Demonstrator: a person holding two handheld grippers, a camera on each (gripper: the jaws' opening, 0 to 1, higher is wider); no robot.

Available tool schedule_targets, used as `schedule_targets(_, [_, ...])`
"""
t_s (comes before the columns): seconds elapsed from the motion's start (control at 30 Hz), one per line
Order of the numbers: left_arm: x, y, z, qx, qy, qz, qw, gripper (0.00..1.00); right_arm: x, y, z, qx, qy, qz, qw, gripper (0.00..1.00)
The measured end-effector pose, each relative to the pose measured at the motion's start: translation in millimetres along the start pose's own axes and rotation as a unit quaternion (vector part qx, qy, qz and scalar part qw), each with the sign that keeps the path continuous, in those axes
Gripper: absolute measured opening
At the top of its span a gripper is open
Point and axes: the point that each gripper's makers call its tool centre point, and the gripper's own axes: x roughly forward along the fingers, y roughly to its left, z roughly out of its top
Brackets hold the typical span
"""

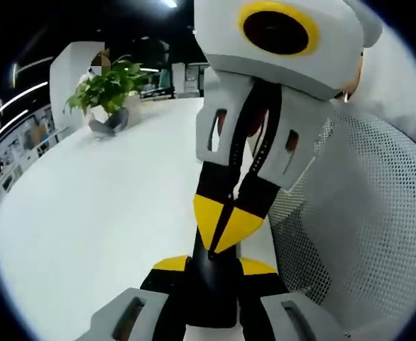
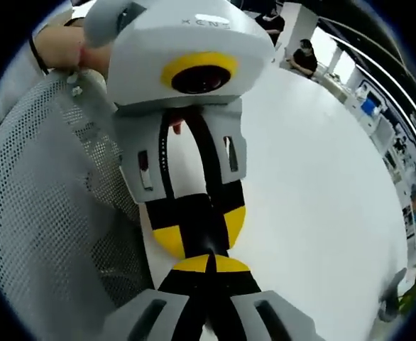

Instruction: Press the specified remote control buttons in sequence, fully releasing each button before pressing the next.

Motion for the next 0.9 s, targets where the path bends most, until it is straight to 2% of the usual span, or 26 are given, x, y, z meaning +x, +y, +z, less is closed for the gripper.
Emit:
schedule_targets(0.1, [0.3, 0.0, 0.3, -0.001, 0.000, 0.003, 1.0000, 0.24, 1.2, -0.9, 0.2, -0.001, 0.011, -0.005, 0.9999, 0.00])
schedule_targets(0.2, [0.3, 0.4, 0.3, -0.002, -0.002, 0.002, 1.0000, 0.24, 1.2, -2.9, -0.8, 0.051, 0.011, -0.012, 0.9986, 0.00])
schedule_targets(0.47, [0.5, 0.5, 0.3, -0.002, -0.005, 0.002, 1.0000, 0.24, 0.2, -1.8, -1.0, 0.041, 0.001, -0.036, 0.9985, 0.00])
schedule_targets(0.87, [0.2, 0.5, 0.5, -0.004, -0.008, -0.001, 1.0000, 0.24, -0.1, 1.1, 4.1, 0.038, -0.012, -0.008, 0.9992, 0.00])
schedule_targets(0.9, [0.2, 0.5, 0.6, -0.004, -0.009, -0.002, 1.0000, 0.24, 1.0, 8.5, 9.3, 0.038, -0.025, 0.014, 0.9989, 0.00])
